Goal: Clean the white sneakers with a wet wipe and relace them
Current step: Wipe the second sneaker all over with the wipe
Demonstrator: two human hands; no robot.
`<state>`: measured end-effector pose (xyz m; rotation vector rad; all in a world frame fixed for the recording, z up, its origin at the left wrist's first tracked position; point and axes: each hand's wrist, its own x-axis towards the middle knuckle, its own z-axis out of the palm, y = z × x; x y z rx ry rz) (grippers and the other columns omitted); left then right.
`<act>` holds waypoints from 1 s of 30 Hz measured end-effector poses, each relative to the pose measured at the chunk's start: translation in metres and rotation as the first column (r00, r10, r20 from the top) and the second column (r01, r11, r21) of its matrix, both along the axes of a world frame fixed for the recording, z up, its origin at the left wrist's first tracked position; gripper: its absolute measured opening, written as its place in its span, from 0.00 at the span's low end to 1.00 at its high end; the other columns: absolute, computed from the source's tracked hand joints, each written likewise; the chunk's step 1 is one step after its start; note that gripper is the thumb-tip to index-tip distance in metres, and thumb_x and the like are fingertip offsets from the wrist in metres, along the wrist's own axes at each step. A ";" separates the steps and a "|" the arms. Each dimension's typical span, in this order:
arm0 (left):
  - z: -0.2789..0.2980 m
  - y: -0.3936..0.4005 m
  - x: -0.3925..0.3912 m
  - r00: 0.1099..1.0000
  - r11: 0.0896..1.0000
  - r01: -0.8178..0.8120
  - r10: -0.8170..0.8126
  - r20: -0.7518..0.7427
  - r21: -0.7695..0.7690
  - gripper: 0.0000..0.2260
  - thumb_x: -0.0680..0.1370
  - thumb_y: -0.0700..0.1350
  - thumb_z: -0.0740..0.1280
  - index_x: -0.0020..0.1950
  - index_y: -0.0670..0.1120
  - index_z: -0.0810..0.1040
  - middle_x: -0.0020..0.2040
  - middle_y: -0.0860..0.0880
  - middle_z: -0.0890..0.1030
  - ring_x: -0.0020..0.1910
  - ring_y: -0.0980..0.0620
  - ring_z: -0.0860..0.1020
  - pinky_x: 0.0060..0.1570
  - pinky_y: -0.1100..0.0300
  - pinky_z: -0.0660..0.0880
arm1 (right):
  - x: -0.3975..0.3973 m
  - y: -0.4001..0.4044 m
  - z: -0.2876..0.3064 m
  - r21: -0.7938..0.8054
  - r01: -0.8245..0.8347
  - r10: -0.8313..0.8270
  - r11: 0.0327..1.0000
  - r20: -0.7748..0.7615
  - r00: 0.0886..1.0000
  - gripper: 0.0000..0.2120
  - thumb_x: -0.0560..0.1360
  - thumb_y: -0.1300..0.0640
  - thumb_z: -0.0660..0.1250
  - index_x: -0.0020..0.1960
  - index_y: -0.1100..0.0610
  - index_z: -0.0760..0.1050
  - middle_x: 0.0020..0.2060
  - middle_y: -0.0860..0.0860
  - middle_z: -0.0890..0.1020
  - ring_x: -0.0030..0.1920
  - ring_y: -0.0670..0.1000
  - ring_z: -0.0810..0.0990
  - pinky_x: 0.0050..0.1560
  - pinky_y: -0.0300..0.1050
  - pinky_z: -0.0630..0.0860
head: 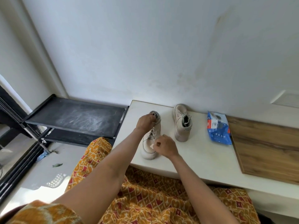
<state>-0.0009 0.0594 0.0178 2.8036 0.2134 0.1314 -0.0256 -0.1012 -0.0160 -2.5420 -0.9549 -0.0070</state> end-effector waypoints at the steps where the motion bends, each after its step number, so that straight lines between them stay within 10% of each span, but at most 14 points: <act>1: 0.001 -0.001 -0.001 1.000 1.000 -0.005 0.005 -0.012 0.001 0.08 0.75 0.41 0.65 0.52 0.42 0.79 0.53 0.43 0.80 0.50 0.40 0.78 0.40 0.56 0.69 | 0.007 0.005 0.005 0.006 0.038 -0.038 0.999 -0.005 0.999 0.07 0.67 0.56 0.66 0.33 0.59 0.78 0.32 0.55 0.79 0.37 0.56 0.77 0.35 0.44 0.72; 10: -0.002 0.001 0.003 0.999 1.000 -0.022 0.022 -0.023 0.003 0.09 0.74 0.41 0.66 0.53 0.44 0.81 0.52 0.44 0.81 0.50 0.41 0.78 0.40 0.57 0.69 | -0.013 0.016 -0.015 -0.005 -0.053 0.052 0.999 -0.021 0.998 0.11 0.76 0.57 0.61 0.47 0.59 0.82 0.48 0.53 0.82 0.53 0.56 0.75 0.48 0.50 0.72; 15: -0.009 0.004 0.002 0.999 0.999 -0.035 0.035 0.002 -0.020 0.09 0.74 0.41 0.66 0.52 0.44 0.81 0.51 0.43 0.81 0.50 0.40 0.78 0.43 0.55 0.73 | -0.010 0.004 -0.006 -0.031 -0.090 0.085 0.995 -0.126 0.988 0.10 0.71 0.58 0.65 0.35 0.62 0.79 0.35 0.53 0.76 0.47 0.53 0.74 0.43 0.44 0.70; 21: -0.008 0.005 0.003 1.000 0.999 -0.019 0.019 0.015 -0.028 0.09 0.74 0.41 0.66 0.53 0.44 0.81 0.52 0.44 0.81 0.50 0.41 0.78 0.40 0.57 0.68 | 0.008 0.007 0.015 0.139 -0.043 0.072 0.989 -0.208 0.976 0.09 0.76 0.60 0.63 0.51 0.60 0.81 0.50 0.55 0.82 0.50 0.55 0.78 0.51 0.49 0.74; 30: -0.014 0.002 -0.002 0.997 0.997 -0.017 0.022 0.079 -0.071 0.08 0.75 0.40 0.64 0.53 0.44 0.79 0.53 0.44 0.80 0.48 0.40 0.78 0.39 0.57 0.68 | -0.029 -0.012 -0.013 0.117 -0.247 0.259 0.962 -0.099 0.961 0.09 0.73 0.63 0.65 0.49 0.57 0.83 0.41 0.53 0.80 0.47 0.54 0.79 0.43 0.45 0.77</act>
